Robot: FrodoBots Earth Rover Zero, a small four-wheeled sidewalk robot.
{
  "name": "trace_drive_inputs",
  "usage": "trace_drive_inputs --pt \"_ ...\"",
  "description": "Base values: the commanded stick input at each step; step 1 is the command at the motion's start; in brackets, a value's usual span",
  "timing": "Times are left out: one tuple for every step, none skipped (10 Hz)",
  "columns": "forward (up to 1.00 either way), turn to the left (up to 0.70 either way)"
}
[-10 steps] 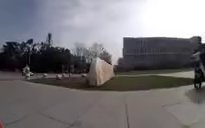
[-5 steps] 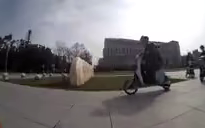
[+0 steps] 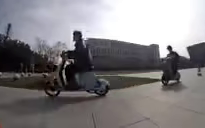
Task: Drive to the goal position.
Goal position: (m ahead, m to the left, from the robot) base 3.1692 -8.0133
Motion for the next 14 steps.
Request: trace_drive_inputs --pt "0.0 -1.0" --pt "0.0 -1.0" --pt "0.0 -1.0" --pt "0.0 -1.0" --pt "0.0 -1.0" --pt "0.0 -1.0" --pt "0.0 -1.0" --pt "0.0 -1.0" --pt "0.0 -1.0" --pt "0.0 -1.0" --pt "0.0 -1.0" --pt "0.0 -1.0" --pt "0.0 -1.0" --pt "0.0 -1.0"
